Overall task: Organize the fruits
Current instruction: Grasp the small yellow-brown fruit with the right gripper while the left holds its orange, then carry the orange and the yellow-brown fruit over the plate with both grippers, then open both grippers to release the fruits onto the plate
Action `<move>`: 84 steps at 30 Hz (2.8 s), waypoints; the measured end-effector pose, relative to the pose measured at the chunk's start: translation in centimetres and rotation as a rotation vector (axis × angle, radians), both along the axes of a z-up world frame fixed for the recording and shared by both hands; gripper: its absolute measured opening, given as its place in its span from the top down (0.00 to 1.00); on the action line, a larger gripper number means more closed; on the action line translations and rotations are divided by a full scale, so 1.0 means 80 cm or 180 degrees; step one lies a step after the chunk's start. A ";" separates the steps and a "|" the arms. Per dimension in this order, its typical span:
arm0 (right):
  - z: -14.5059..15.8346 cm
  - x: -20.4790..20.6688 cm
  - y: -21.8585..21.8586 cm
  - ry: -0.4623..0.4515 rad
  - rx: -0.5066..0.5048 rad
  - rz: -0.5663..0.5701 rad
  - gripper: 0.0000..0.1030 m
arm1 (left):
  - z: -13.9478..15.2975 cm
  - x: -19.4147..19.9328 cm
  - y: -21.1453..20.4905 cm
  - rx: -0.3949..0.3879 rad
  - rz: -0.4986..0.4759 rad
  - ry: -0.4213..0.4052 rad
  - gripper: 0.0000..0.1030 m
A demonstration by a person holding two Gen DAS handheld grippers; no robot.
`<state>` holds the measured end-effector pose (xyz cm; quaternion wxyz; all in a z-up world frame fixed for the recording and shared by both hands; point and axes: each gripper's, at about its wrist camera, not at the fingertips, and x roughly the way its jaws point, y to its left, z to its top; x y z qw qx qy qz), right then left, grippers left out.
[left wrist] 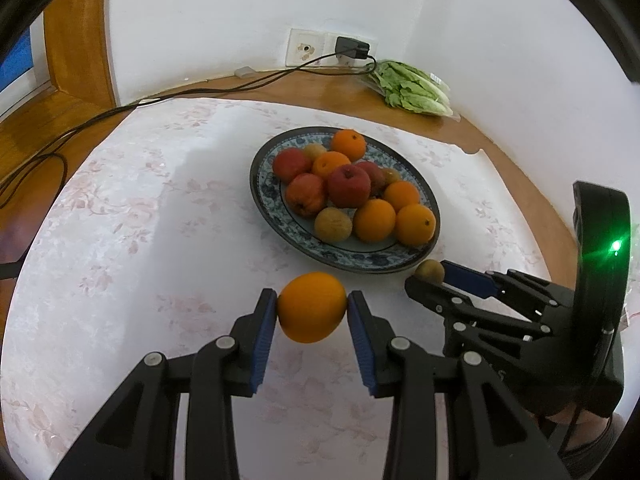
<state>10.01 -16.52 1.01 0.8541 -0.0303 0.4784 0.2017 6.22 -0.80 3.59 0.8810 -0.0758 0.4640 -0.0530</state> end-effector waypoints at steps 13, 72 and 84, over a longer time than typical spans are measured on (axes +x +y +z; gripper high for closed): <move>0.003 -0.004 -0.014 0.0023 0.0155 -0.0031 0.74 | 0.002 -0.001 -0.003 0.0011 -0.0015 -0.0007 0.63; 0.027 0.089 -0.022 -0.0230 0.0167 -0.0274 0.74 | -0.023 0.082 -0.040 0.0054 -0.0073 -0.0068 0.64; 0.034 0.090 -0.025 -0.0275 0.0321 -0.0238 0.63 | -0.010 0.069 -0.038 0.0057 -0.0103 -0.0119 0.49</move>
